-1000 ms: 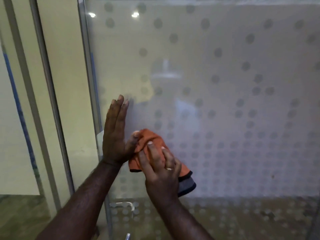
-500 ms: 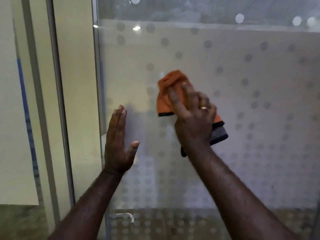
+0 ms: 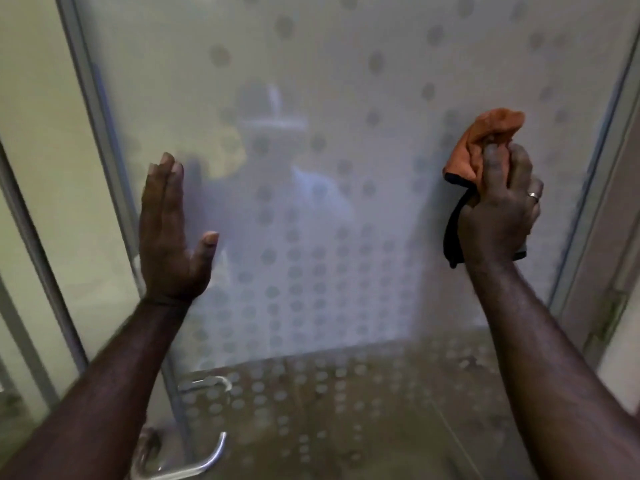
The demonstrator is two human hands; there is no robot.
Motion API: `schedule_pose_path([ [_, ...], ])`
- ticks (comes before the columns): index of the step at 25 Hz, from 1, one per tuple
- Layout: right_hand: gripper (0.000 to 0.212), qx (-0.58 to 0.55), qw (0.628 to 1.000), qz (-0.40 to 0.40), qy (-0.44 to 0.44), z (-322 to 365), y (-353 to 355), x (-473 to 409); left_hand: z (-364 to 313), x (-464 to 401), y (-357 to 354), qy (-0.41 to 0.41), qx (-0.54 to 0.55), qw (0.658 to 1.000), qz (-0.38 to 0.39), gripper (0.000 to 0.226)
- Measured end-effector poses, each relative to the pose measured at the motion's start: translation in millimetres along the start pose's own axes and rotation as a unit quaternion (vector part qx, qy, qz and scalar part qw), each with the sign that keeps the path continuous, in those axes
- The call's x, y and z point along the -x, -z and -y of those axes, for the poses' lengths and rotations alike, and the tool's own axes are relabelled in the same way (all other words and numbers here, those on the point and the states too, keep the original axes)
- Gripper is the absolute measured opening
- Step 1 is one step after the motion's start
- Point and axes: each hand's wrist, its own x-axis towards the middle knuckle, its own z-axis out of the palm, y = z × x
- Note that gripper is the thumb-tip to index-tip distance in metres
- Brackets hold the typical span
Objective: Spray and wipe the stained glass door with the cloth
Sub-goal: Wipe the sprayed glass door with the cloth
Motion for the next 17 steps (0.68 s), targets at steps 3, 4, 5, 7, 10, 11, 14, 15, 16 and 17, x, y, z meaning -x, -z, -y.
schedule_pose_path([
  [3, 0.07, -0.006, 1.0, 0.009, -0.003, -43.6, -2.0, 8.9, -6.3, 6.9, -3.9, 0.006, -0.005, 1.0, -0.013, 0.077],
  [4, 0.07, -0.014, 1.0, 0.011, -0.01, -56.5, -3.5, 13.1, -10.6, 9.7, -7.4, 0.005, -0.004, 1.0, -0.013, 0.077],
  [5, 0.07, -0.025, 0.999, 0.012, -0.023, -67.6, -6.2, 18.7, -14.7, 12.5, -10.8, 0.001, -0.004, 1.0, -0.013, 0.077],
  [7, 0.068, -0.055, 0.997, 0.008, -0.061, -87.1, -13.4, 35.5, -21.3, 17.8, -17.8, -0.011, -0.006, 1.0, -0.013, 0.075],
  [10, 0.068, -0.09, 0.989, -0.009, -0.113, -103.4, -27.2, 73.9, -26.0, 24.3, -24.4, -0.021, -0.01, 1.0, -0.004, 0.075],
  [11, 0.069, -0.094, 0.986, -0.013, -0.135, -102.6, -30.5, 89.4, -27.4, 26.0, -25.5, -0.021, -0.009, 1.0, 0.0, 0.075],
  [14, 0.073, -0.108, 0.973, -0.026, -0.201, -85.9, -35.9, 130.5, -32.1, 31.4, -29.5, -0.02, -0.005, 1.0, 0.01, 0.075],
  [15, 0.075, -0.117, 0.969, -0.025, -0.216, -75.6, -36.1, 140.9, -31.0, 33.7, -32.2, -0.02, -0.005, 1.0, 0.018, 0.076],
  [16, 0.075, -0.126, 0.966, -0.021, -0.225, -62.8, -34.7, 148.5, -28.7, 36.3, -35.0, -0.017, -0.002, 0.999, 0.028, 0.076],
  [17, 0.075, -0.132, 0.965, -0.016, -0.227, -49.4, -33.4, 153.1, -26.1, 38.7, -38.8, -0.009, 0.005, 0.999, 0.04, 0.078],
])
